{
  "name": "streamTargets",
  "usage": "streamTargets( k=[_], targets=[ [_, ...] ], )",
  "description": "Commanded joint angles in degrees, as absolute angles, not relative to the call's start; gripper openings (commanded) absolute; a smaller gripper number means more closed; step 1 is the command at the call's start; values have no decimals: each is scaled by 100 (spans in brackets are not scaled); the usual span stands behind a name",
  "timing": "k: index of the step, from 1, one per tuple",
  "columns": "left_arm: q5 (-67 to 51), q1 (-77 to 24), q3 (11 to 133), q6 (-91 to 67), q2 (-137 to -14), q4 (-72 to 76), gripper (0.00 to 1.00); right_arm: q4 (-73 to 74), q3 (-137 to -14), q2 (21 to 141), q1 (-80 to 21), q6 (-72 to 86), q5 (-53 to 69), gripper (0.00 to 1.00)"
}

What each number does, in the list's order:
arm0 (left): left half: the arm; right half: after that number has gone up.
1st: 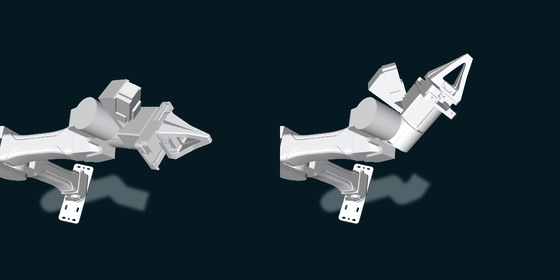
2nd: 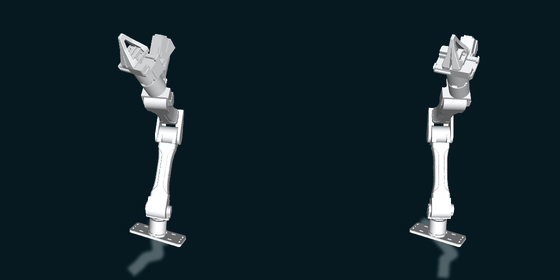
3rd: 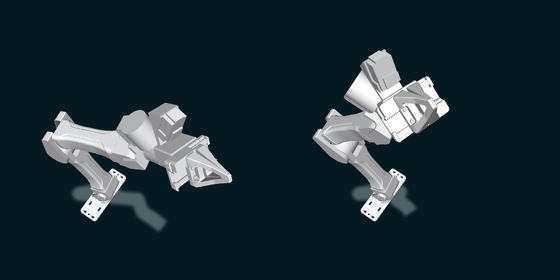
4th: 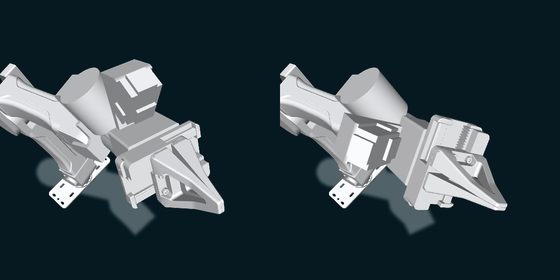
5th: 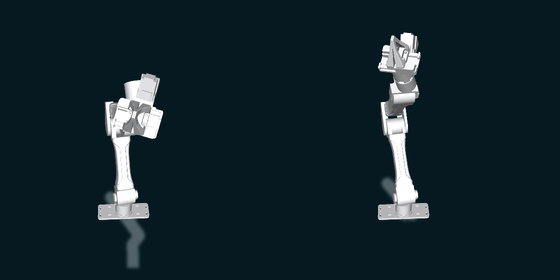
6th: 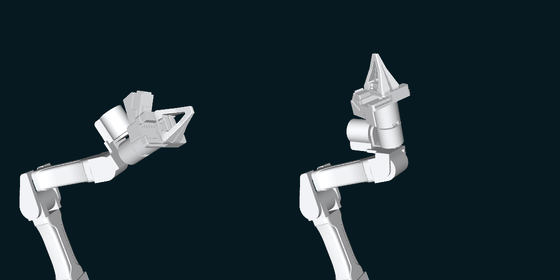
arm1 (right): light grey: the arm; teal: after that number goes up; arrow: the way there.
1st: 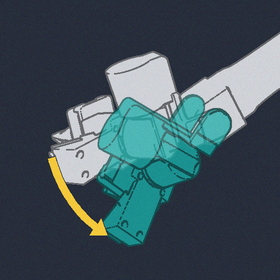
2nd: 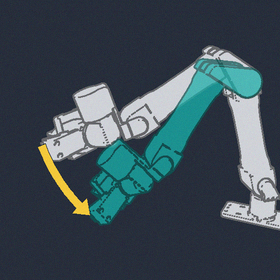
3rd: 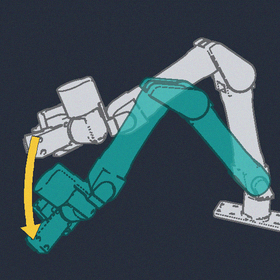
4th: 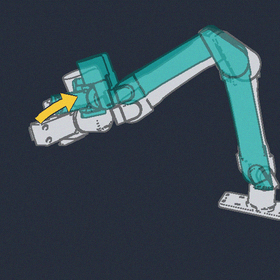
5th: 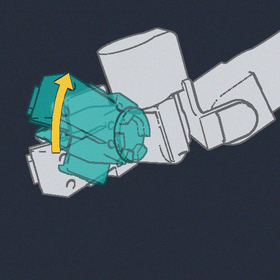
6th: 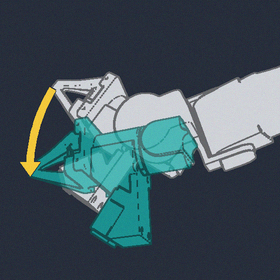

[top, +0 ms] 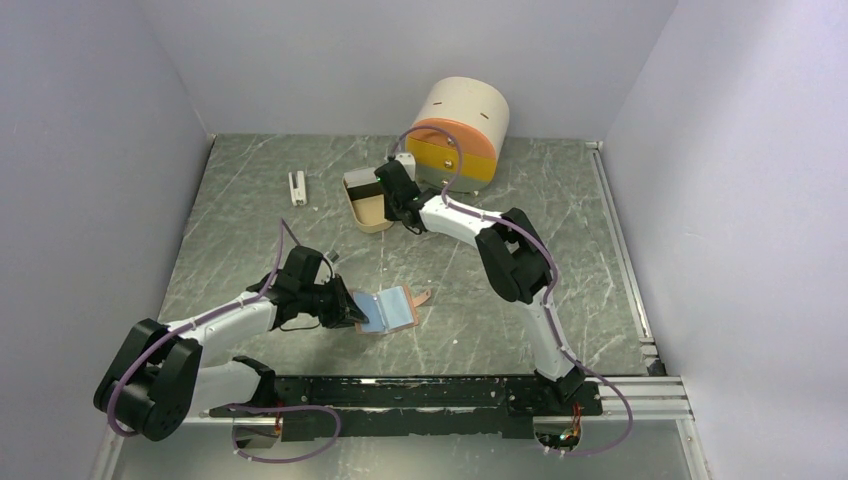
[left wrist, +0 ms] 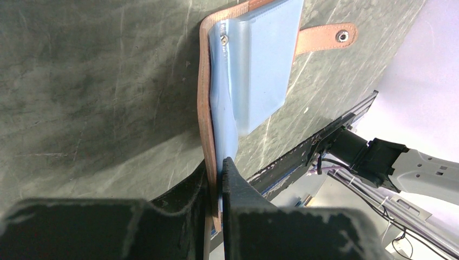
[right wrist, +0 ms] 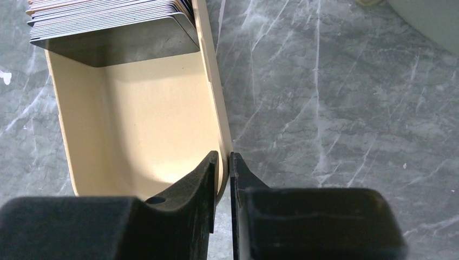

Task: Put the credit cards into the card holder
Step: Move the storage box to the center of the board.

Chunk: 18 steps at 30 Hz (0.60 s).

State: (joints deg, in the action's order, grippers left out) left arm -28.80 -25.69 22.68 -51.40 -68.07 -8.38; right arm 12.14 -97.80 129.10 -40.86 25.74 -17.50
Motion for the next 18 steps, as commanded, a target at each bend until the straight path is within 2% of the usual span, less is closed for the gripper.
streamTargets(
  k=[1, 18],
  targets=[
    [-3006, -2531, 2207, -5093, -6724, -764, 13, 1500, -9846, 12923, -4059, 2553, -1916, 14],
    [-3025, -2531, 2139, -5106, -6819, -631, 12, 1871, -9528, 12482, -4064, 2733, -2009, 11]
  ],
)
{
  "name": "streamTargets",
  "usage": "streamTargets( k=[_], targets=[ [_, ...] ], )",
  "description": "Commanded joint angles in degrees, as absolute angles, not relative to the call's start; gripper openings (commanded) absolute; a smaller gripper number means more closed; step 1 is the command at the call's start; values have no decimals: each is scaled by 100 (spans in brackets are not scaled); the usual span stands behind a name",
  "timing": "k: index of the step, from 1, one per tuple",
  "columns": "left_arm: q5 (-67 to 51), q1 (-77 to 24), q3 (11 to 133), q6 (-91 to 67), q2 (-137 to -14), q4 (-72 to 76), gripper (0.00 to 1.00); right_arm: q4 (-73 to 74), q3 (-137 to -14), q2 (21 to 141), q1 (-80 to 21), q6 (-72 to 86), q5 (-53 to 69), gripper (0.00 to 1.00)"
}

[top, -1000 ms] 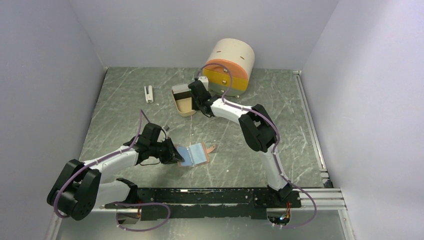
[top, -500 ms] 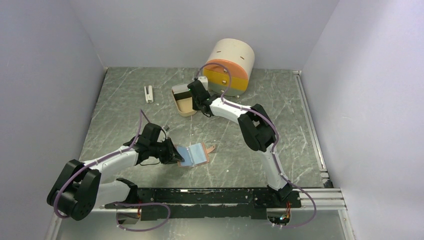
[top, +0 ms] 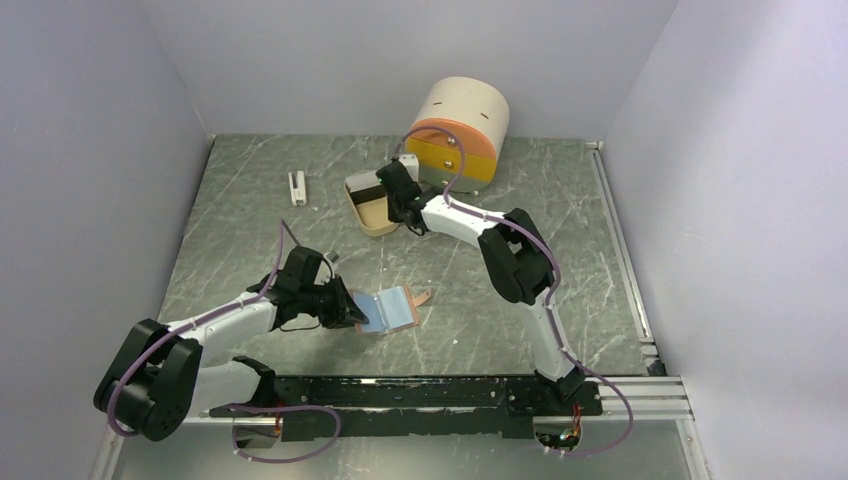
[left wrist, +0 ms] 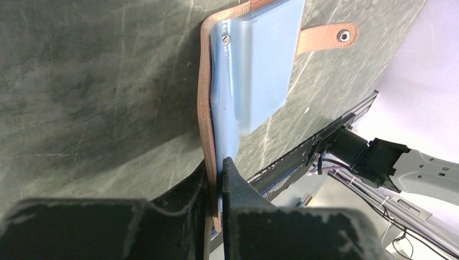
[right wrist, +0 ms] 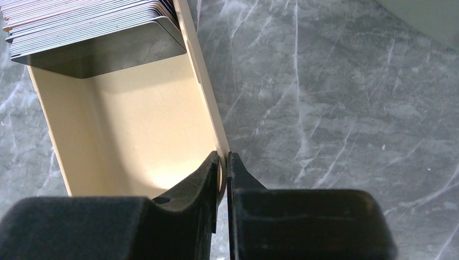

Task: Put the credit cards into the card holder
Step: Move the storage box to the center of the board.

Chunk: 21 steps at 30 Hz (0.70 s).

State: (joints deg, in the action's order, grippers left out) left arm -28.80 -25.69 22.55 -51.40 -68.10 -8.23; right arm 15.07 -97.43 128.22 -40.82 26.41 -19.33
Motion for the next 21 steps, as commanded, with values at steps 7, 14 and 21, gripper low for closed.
streamTargets(
  k=[7, 14, 21],
  targets=[
    [-3001, -2531, 2174, -5029, -6792, -693, 12, 1912, -9123, 12257, -4061, 2836, -2039, 11],
    [-3101, -2531, 2137, -5050, -6936, -526, 12, 1913, -8788, 11995, -4062, 2883, -2048, 11],
    [-3090, -2531, 2134, -5045, -6926, -543, 12, 1971, -8674, 11971, -4061, 2924, -1998, 11]
  ],
)
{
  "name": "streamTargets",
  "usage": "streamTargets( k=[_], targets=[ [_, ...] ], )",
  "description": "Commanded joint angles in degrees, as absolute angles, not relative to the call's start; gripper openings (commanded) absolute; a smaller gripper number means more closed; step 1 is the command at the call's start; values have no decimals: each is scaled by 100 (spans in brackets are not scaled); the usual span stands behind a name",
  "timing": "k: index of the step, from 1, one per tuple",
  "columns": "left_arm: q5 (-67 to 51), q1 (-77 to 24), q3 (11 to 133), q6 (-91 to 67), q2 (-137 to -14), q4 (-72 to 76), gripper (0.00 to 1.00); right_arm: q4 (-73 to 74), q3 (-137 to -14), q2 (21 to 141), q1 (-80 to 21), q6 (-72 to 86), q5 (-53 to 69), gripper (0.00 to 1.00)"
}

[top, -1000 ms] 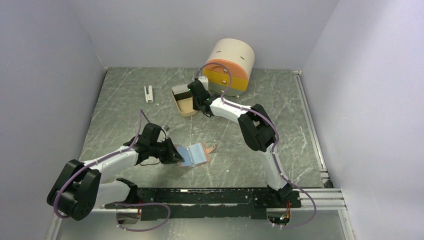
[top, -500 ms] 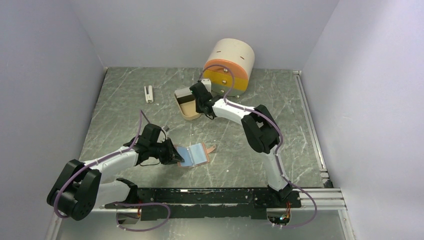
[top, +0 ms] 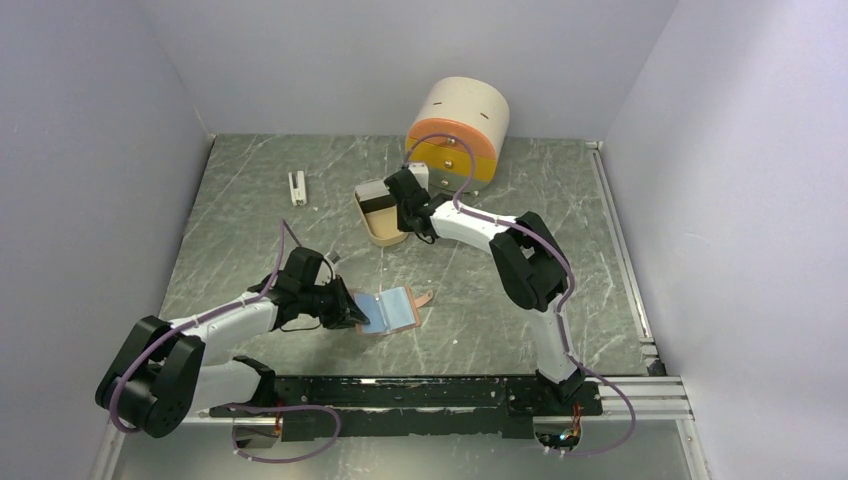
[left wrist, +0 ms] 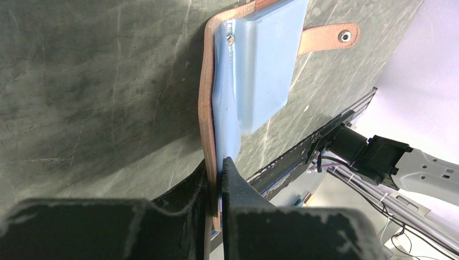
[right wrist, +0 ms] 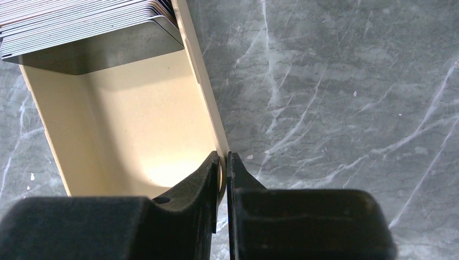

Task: Put the credit cards into the card holder
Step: Move the storage box to the center of the board.

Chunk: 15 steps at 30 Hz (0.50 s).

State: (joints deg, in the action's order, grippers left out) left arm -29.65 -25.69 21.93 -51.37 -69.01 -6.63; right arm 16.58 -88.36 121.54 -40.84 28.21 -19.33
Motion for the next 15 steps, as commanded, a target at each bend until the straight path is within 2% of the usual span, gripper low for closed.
streamTargets(
  k=[1, 15],
  targets=[
    [-3092, -2530, 2133, -5049, -6926, -545, 12, 1998, -8648, 11960, -4063, 2949, -1995, 11],
    [-3177, -2531, 2137, -5027, -7018, -435, 12, 1923, -8078, 11707, -4093, 3209, -1962, 11]
  ],
)
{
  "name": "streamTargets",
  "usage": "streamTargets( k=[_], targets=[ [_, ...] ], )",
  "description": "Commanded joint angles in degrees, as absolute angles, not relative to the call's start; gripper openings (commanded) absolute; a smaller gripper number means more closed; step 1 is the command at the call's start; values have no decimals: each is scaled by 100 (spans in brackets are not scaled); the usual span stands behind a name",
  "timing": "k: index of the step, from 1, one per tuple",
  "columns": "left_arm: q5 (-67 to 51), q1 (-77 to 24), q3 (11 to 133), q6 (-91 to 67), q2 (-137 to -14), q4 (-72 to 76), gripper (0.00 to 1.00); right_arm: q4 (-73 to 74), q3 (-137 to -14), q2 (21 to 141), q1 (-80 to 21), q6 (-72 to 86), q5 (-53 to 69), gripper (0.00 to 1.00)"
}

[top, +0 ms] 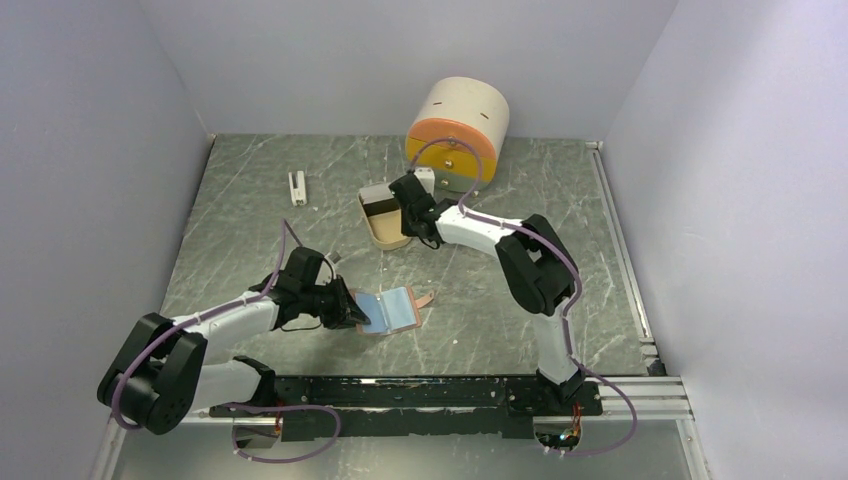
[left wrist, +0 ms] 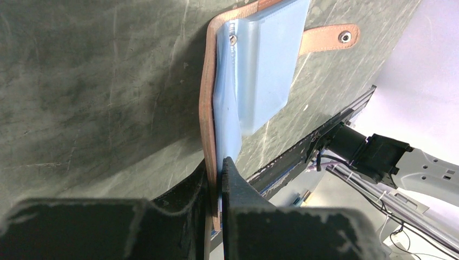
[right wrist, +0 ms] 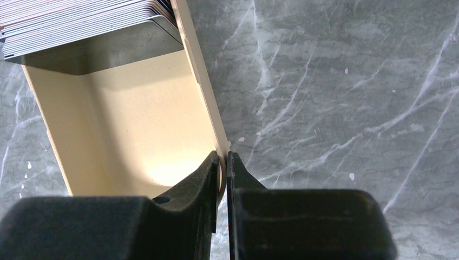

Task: Put the credit cards into the card holder
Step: Move the storage box to the center of the board.

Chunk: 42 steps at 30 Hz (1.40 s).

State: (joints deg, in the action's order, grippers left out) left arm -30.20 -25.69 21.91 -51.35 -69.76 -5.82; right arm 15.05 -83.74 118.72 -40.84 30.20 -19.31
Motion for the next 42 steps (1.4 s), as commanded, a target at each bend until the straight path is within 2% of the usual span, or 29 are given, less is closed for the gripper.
streamTargets(
  k=[1, 18, 20, 28, 30, 36, 42],
  targets=[
    [-3181, -2531, 2136, -5027, -7008, -433, 12, 1898, -8012, 11673, -4098, 3241, -1956, 11],
    [-3345, -2531, 2026, -4977, -7038, -229, 12, 1861, -7506, 11395, -4208, 3638, -1966, 15],
    [-3353, -2531, 2051, -4954, -7032, -230, 12, 1802, -7413, 11311, -4209, 3688, -1939, 18],
    [-3409, -2531, 2076, -4896, -7079, -227, 13, 1748, -7329, 10894, -4206, 3389, -1998, 39],
    [-3434, -2531, 2082, -4896, -7092, -206, 13, 1756, -7348, 10715, -4200, 3179, -2072, 47],
    [-3382, -2531, 2103, -4898, -7011, -290, 13, 1050, -7241, 10129, -4099, 2004, -1863, 60],
    [-3394, -2531, 2104, -4930, -6901, -317, 14, 354, -7512, 10284, -3989, -323, -1114, 57]
  ],
)
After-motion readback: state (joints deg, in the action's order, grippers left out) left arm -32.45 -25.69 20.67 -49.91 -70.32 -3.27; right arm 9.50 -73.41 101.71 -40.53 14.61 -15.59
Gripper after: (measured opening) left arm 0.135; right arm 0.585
